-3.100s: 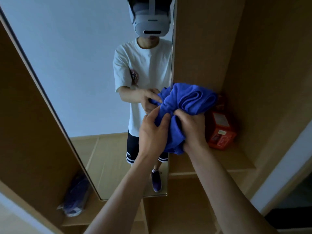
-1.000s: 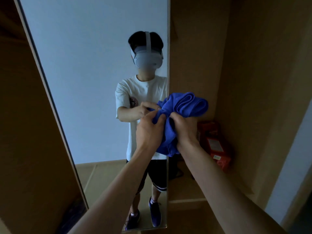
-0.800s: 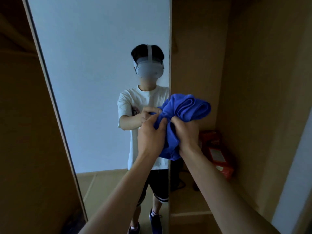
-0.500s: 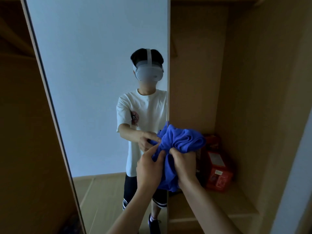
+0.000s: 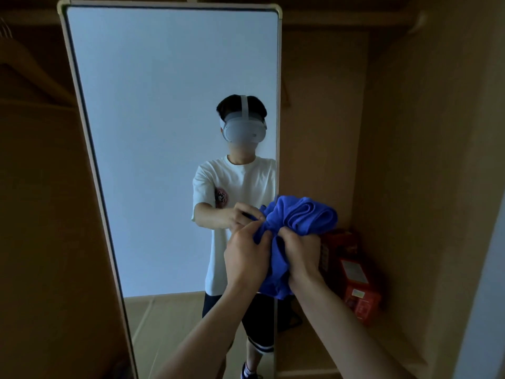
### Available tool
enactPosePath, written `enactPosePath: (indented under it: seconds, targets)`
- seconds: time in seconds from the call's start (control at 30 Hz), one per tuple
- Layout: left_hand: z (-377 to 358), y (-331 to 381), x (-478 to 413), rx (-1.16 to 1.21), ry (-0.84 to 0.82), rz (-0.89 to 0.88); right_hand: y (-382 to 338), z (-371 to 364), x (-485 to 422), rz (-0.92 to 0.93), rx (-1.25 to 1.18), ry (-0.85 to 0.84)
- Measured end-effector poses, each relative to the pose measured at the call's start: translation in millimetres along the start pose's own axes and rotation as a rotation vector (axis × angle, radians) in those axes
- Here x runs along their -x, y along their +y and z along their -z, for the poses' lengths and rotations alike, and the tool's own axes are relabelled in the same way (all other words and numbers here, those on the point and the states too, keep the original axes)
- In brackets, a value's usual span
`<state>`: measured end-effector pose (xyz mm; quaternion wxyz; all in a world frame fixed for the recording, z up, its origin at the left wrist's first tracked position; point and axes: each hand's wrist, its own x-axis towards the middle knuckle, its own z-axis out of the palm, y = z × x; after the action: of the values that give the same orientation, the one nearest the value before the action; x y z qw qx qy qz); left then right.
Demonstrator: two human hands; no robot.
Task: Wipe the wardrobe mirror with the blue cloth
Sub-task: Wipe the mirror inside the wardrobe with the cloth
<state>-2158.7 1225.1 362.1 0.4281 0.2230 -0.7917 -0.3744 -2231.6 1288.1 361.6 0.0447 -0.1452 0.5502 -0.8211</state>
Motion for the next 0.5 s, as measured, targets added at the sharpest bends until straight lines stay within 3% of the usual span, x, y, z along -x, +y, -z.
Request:
enactPosePath:
  seconds: [0.3, 0.5]
  targets:
    - [27.6, 60.4, -53.5, 0.059, 0.091, -0.199, -77.2, -33.5, -20.6, 0.225, 0.007, -0.06]
    - [36.6, 77.7, -73.8, -0.088, 0.15, -0.294, -100.5, -40.2, -25.9, 0.295, -0.053, -0.079]
